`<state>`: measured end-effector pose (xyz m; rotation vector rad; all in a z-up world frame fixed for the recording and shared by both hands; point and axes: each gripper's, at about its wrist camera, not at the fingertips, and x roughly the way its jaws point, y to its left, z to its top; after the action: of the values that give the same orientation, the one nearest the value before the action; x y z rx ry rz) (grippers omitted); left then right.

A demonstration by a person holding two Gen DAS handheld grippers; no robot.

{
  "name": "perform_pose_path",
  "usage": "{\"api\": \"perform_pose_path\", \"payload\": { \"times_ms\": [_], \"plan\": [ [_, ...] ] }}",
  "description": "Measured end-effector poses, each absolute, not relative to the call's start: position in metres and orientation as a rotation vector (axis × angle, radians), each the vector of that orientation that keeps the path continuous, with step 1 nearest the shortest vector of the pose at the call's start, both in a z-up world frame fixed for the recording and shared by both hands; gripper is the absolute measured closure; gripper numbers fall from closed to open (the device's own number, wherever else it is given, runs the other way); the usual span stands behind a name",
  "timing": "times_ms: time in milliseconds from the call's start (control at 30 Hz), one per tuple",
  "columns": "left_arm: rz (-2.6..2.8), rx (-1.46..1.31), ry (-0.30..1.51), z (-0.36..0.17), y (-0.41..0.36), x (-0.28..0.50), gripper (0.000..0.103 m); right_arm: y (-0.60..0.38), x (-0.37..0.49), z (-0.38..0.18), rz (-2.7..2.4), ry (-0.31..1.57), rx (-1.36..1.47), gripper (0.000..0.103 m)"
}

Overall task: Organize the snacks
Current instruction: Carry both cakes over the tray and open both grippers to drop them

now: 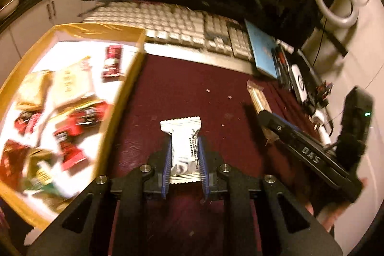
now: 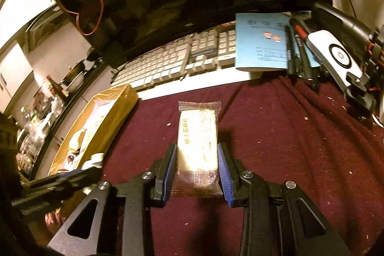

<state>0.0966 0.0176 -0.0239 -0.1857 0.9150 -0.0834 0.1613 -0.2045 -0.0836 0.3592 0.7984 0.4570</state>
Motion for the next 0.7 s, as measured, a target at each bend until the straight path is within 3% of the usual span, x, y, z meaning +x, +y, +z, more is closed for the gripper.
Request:
{"api": "perform_pose_path", "payload": {
  "times_ms": [400, 700],
  "plan": [
    [0.059, -0.317, 0.821, 0.007, 0.125, 0.066, 0.085, -0.121, 0.171, -0.042, 0.719, 0.843, 0.382, 0.069],
    [0.134, -0.375, 0.836, 0.008, 0.199, 0.098, 0.085, -0.027, 0.202, -0.025, 0.768, 0.931, 0.246, 0.069]
  ]
}}
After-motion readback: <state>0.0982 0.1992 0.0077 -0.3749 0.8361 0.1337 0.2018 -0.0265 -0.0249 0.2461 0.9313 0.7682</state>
